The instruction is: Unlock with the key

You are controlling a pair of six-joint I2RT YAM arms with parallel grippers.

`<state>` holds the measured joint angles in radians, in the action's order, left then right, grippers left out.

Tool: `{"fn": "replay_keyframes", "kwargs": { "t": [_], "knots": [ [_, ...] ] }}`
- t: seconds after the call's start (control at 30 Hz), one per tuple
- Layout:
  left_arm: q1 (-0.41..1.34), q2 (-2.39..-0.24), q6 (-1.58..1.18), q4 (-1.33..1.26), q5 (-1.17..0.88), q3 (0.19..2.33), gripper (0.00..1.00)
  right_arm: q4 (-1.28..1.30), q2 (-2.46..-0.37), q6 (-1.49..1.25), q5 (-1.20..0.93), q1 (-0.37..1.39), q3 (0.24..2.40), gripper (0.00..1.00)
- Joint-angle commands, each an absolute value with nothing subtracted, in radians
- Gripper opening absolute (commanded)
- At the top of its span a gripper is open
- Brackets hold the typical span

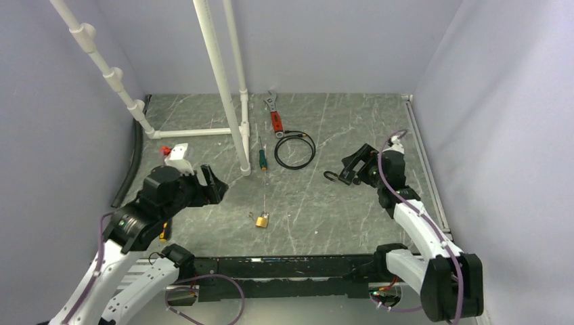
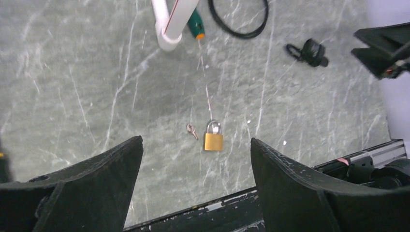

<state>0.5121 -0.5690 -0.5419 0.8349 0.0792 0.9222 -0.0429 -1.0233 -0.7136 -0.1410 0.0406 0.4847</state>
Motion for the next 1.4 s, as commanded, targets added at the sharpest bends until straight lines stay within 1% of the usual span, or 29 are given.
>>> {"fn": "replay_keyframes", "kwargs": {
  "t": [0.0, 0.17, 0.23, 0.3, 0.4, 0.47, 0.63, 0.77, 0.87, 0.97, 1.17, 1.37],
  "knots": [
    [0.512, -0.694, -0.655, 0.825, 0.050, 0.878, 0.84, 0.118, -0.953, -0.600, 0.024, 0.229, 0.577, 0.88],
    [0.512, -0.798, -0.684, 0.800, 0.058, 0.848, 0.78, 0.192, -0.976, -0.611, 0.129, 0.471, 0.631, 0.87],
    [0.514, -0.841, -0.702, 0.757, 0.031, 0.823, 0.73, 0.195, -1.006, -0.623, 0.167, 0.544, 0.649, 0.86],
    [0.517, -0.892, -0.711, 0.733, 0.010, 0.806, 0.69, 0.193, -1.031, -0.627, 0.186, 0.599, 0.666, 0.86],
    [0.543, -0.966, -0.717, 0.722, 0.038, 0.802, 0.64, 0.172, -1.061, -0.629, 0.180, 0.647, 0.672, 0.86],
    [0.580, -1.006, -0.705, 0.700, 0.063, 0.803, 0.61, 0.156, -1.075, -0.629, 0.174, 0.665, 0.670, 0.86],
    [0.707, -1.151, -0.704, 0.663, 0.162, 0.841, 0.61, 0.133, -1.104, -0.626, 0.150, 0.682, 0.659, 0.85],
    [0.771, -1.280, -0.698, 0.653, 0.224, 0.871, 0.58, 0.139, -1.087, -0.626, 0.159, 0.687, 0.641, 0.86],
    [0.791, -1.354, -0.692, 0.629, 0.238, 0.880, 0.52, 0.140, -1.060, -0.624, 0.161, 0.687, 0.621, 0.86],
    [0.808, -1.409, -0.685, 0.608, 0.240, 0.889, 0.49, 0.140, -1.051, -0.626, 0.158, 0.688, 0.604, 0.86],
    [0.826, -1.472, -0.683, 0.599, 0.259, 0.901, 0.46, 0.131, -1.043, -0.629, 0.150, 0.688, 0.585, 0.86],
    [0.833, -1.510, -0.684, 0.596, 0.253, 0.903, 0.39, 0.133, -1.039, -0.630, 0.157, 0.689, 0.575, 0.86]
  ]
}}
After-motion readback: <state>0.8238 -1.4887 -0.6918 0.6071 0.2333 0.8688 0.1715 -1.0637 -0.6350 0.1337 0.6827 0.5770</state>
